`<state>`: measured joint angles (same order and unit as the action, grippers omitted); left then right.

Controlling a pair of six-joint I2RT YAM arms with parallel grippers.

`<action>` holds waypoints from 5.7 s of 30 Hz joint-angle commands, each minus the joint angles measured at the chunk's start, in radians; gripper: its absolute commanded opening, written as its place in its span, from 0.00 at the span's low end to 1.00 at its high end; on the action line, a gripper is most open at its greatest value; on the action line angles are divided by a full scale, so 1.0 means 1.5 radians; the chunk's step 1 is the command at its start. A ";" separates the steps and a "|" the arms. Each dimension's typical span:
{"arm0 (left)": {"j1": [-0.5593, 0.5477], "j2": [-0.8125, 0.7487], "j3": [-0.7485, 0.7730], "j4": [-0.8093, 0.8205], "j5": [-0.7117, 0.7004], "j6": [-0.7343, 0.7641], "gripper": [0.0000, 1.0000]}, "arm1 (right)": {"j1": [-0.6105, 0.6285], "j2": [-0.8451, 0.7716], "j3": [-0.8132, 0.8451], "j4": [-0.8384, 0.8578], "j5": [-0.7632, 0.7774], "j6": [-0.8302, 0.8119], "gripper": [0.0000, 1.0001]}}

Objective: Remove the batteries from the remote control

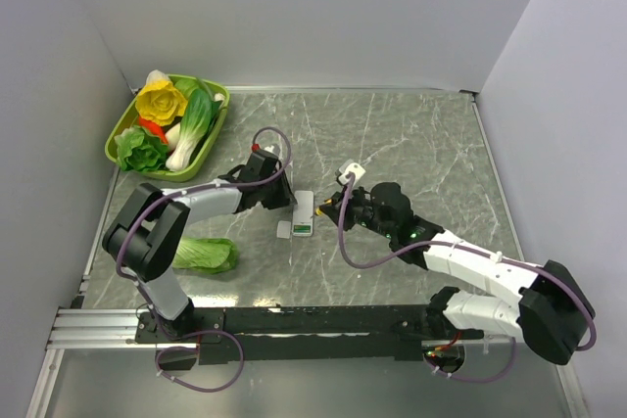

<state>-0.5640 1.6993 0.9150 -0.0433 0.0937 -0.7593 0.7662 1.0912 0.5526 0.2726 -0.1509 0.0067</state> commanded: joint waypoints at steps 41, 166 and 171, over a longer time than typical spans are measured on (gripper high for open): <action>0.002 0.002 -0.041 0.055 0.099 -0.006 0.21 | 0.032 0.208 0.214 -0.227 -0.026 -0.139 0.00; -0.039 -0.062 -0.153 0.105 0.125 -0.063 0.26 | 0.054 0.181 0.219 -0.261 0.014 -0.084 0.00; -0.039 -0.048 -0.147 0.106 0.121 -0.062 0.24 | 0.055 0.181 0.203 -0.254 0.009 -0.083 0.00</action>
<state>-0.6113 1.6196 0.6827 0.1452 0.2581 -0.8593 0.8383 1.3727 0.8639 -0.0715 -0.1246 -0.1143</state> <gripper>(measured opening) 0.252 0.274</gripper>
